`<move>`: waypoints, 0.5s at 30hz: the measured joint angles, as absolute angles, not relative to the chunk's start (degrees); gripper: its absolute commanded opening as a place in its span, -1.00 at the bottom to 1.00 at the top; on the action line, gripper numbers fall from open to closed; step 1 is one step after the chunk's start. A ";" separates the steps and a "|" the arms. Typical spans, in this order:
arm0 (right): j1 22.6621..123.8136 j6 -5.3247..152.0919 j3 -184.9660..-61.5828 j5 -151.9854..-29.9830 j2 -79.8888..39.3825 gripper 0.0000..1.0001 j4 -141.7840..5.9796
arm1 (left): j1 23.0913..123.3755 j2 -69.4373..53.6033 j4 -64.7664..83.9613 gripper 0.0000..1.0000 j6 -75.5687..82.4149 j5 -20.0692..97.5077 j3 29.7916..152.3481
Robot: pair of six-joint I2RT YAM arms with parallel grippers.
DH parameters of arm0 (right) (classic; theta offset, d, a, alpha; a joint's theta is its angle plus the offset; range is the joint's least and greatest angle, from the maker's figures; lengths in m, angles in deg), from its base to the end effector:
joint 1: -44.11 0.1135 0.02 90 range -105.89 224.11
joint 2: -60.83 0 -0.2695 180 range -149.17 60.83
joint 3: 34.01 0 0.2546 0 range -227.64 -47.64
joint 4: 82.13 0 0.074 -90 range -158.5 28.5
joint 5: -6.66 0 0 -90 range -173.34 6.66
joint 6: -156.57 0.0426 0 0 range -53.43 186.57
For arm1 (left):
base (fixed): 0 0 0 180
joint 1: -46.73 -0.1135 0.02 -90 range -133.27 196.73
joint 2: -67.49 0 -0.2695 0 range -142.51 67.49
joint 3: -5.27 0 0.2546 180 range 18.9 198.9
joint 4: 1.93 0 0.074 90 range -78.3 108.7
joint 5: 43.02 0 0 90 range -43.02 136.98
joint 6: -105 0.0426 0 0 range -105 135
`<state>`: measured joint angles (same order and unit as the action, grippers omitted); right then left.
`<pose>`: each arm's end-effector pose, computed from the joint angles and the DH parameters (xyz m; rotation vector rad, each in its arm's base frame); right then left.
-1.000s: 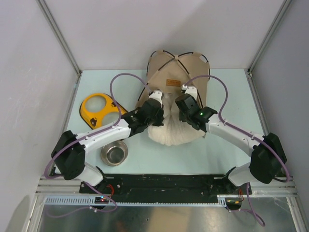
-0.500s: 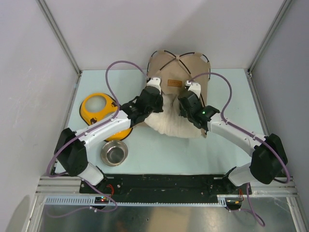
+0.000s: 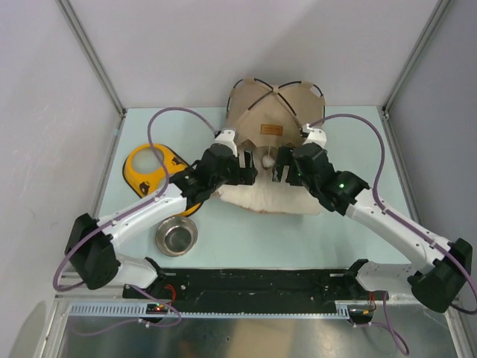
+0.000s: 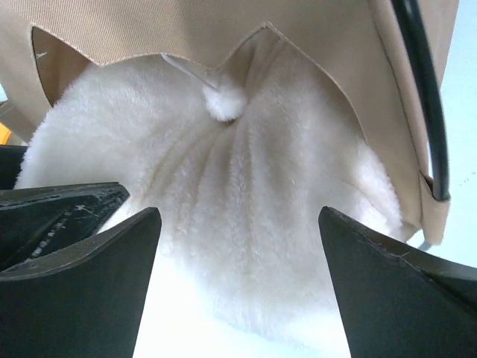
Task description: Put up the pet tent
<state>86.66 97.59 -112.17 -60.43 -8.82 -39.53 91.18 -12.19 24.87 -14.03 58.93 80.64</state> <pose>0.2115 0.1716 0.3404 0.0139 2.1308 0.3295 0.2379 -0.2210 0.2997 0.1622 2.1429 -0.5445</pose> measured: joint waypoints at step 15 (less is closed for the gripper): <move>89.54 105.81 -106.01 -56.82 -2.02 0.93 -29.47 | 91.35 5.25 28.24 0.99 -17.71 62.16 71.63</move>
